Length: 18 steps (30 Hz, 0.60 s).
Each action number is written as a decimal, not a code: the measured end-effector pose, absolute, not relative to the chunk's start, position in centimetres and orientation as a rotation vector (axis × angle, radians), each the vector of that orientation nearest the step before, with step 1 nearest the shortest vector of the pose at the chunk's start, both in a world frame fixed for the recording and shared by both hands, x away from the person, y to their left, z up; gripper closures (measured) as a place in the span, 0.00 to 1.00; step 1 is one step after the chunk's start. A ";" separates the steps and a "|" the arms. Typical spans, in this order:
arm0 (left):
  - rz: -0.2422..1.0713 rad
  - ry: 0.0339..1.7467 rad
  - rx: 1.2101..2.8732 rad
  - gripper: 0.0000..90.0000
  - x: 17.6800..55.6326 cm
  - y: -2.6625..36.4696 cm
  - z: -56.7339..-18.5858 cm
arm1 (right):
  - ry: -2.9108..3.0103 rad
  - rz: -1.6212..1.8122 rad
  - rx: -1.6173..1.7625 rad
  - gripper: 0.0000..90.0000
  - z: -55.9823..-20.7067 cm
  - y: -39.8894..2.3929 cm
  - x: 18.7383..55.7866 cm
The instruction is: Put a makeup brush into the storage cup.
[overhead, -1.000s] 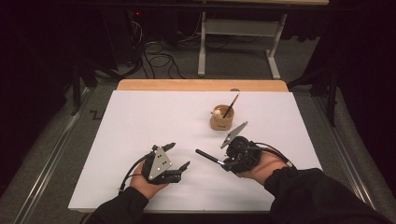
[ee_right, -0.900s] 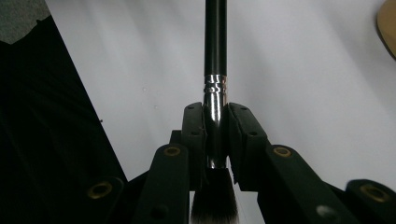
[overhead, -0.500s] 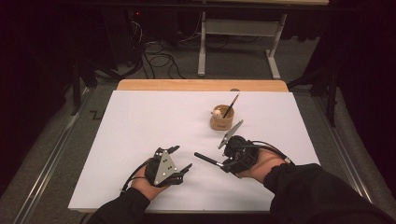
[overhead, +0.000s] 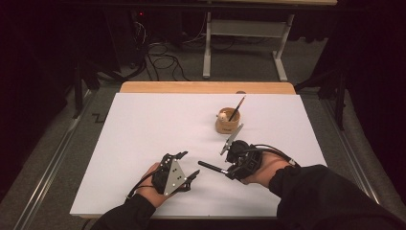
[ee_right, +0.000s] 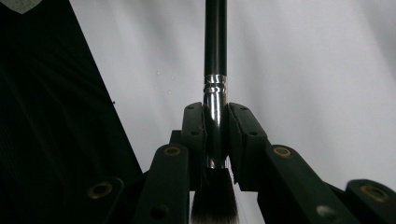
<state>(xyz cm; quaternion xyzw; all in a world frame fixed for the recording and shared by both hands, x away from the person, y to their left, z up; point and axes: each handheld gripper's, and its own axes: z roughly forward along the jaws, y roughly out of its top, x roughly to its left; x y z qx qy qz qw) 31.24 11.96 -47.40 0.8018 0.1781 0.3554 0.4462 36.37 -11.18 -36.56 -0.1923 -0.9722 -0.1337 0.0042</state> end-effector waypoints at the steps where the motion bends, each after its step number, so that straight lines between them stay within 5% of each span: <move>1: 0.884 0.441 1.987 0.35 31.2 12.0 -47.4 | -3.051 -0.406 -0.594 0.88 -36.5 -11.1 36.4; 18: 0.964 0.424 2.006 0.40 31.0 11.8 -47.3 | -3.054 -0.356 -0.546 0.88 -36.1 -10.0 36.8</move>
